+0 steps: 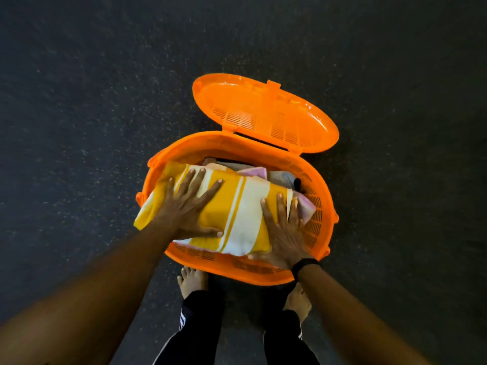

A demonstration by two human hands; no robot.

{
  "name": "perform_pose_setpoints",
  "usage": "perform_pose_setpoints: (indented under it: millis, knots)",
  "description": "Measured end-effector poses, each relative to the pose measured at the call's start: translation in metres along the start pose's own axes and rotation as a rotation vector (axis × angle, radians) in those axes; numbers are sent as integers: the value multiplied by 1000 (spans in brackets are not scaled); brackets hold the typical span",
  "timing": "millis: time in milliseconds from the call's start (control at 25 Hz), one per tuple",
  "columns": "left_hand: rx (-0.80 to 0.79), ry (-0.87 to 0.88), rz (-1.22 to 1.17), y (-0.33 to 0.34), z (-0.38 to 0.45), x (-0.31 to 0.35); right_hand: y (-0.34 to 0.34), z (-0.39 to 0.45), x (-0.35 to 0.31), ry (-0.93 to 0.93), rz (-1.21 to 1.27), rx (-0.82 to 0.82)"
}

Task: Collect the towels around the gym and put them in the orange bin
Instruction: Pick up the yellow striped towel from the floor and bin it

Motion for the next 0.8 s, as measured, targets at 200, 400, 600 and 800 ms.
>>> perform_pose_setpoints:
  millis: [200, 400, 600, 800]
  knots:
    - [6, -18, -4, 40, 51, -14, 35, 49, 23, 19, -105, 58]
    - [10, -47, -2, 24, 36, -10, 31, 40, 20, -22, -34, -1]
    - [-143, -118, 27, -29, -17, 0, -40, 1, 11, -37, 33, -157]
    - [-57, -80, -29, -164, -74, 41, -201, -47, 4, 30, 256, 75]
Point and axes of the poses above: each hand's wrist, its own z-axis towards the middle knuckle, its own y-axis out of the palm, x = y × z, the point moved 6 cm from there along z, towards the middle knuckle, and after that the axes turned 15 degrees about -y, right-handed, at the moved point
